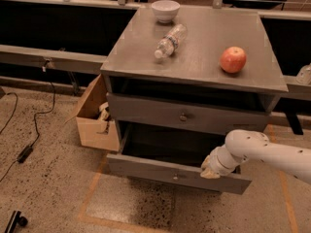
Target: Open middle drawer
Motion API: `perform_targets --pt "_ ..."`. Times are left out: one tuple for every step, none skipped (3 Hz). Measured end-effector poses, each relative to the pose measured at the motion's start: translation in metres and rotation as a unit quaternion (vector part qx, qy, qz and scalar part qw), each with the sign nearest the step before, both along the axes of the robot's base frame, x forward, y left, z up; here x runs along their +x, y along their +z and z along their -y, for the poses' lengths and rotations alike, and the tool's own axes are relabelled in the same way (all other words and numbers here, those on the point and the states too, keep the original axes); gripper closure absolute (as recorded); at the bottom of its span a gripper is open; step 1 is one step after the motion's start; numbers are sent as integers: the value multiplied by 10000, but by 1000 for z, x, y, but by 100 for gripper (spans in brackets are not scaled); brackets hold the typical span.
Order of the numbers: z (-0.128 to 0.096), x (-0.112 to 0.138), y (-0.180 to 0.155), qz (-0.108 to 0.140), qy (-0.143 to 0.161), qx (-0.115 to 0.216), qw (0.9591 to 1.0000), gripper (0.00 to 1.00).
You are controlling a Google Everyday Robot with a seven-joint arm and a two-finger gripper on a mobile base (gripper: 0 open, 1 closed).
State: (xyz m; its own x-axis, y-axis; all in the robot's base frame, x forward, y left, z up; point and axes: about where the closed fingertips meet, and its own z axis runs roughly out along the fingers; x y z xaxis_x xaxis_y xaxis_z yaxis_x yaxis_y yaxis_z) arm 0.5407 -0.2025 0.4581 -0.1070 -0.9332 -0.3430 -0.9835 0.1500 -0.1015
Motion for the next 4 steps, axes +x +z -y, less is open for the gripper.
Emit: perform_targets --pt "-4 -2 3 -11 -3 14 10000 77" --pt "-4 -2 3 -11 -2 14 10000 53" --pt "-10 -1 13 7 -3 36 10000 55" --pt "-9 2 22 57 -19 34 10000 78"
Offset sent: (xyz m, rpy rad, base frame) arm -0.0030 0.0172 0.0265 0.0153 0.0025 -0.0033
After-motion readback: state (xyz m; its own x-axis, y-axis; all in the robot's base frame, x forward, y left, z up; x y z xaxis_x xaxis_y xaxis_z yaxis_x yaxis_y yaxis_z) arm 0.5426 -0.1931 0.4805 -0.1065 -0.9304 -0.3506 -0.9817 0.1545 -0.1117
